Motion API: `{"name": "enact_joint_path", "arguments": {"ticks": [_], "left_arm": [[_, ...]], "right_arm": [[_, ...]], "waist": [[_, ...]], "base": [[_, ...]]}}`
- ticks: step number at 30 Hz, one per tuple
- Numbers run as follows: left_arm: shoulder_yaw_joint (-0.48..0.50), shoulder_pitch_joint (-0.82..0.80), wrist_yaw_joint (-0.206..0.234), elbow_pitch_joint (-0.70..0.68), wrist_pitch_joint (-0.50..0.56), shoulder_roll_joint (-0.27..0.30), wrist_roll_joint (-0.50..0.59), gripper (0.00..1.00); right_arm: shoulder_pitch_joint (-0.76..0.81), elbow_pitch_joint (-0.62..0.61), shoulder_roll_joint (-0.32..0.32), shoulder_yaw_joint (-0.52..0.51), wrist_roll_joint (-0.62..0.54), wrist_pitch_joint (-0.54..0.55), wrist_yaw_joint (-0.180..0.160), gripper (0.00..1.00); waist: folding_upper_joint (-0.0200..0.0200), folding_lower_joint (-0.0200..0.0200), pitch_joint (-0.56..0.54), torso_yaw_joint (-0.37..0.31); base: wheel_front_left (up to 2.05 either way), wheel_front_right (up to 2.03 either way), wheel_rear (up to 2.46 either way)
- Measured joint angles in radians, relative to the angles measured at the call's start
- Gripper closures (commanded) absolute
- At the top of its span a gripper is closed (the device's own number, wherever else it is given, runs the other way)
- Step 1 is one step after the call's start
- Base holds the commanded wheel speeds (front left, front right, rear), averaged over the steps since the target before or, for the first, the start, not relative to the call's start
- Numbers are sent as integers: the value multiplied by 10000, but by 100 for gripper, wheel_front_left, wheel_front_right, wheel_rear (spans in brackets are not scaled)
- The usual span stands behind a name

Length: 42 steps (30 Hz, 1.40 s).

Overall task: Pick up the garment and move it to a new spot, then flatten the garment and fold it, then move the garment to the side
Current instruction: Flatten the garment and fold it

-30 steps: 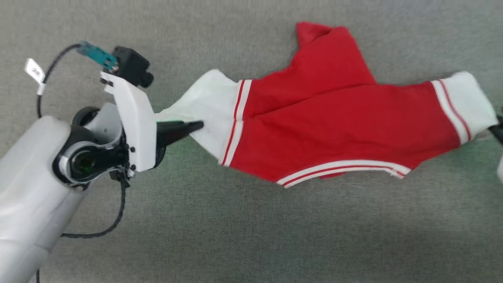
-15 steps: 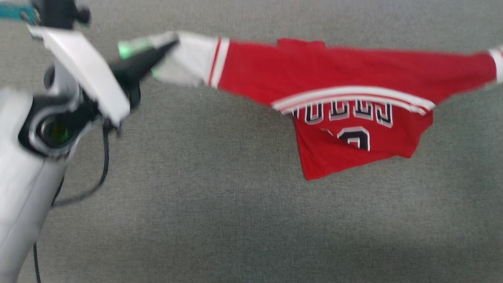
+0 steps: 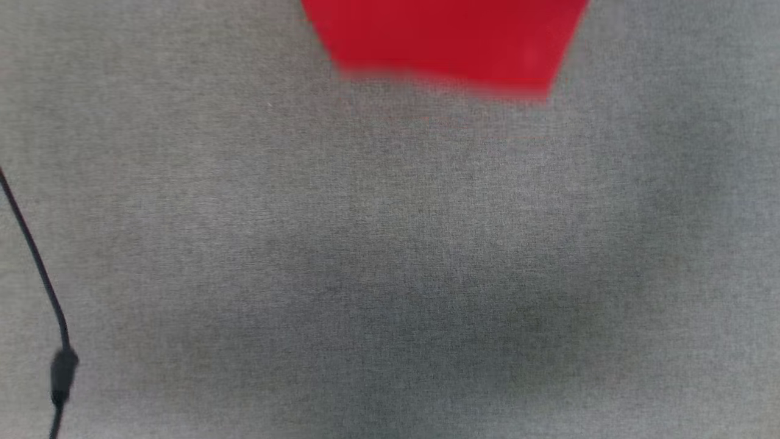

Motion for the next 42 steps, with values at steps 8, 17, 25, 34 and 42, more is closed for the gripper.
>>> {"name": "enact_joint_path", "arguments": {"ticks": [8, 17, 25, 34, 42], "left_arm": [[-63, -2004, -652, 1693, -988, -372, 422, 100], [-1024, 1211, -972, 1825, -407, -500, -276, 100], [-2063, 5238, -972, -278, -1423, 226, -1020, 100], [-2431, 8479, -978, -2326, -2548, 642, -1616, 100], [-1287, 11734, -982, -4054, -2686, 734, -1007, 100]], "right_arm": [[-2714, 2546, 67, -128, -1068, -1956, 2, 100], [-807, 3749, -481, 1264, -270, -1699, 2, 100], [3054, 1737, -1266, 2347, 1969, -370, 2, 100], [7319, -1208, -2332, 1271, 2803, 456, 2, 100], [11247, -3929, -2050, -165, 3126, 1197, 0, 100]], "waist": [[0, 0, -58, 14], [0, 0, -527, 263], [0, 0, -970, 551], [0, 0, -1462, 726], [0, 0, -2138, 841]], "base": [[0, 0, 0], [0, 0, 0], [0, 0, 0], [0, 0, 0], [0, 0, 0]]}}
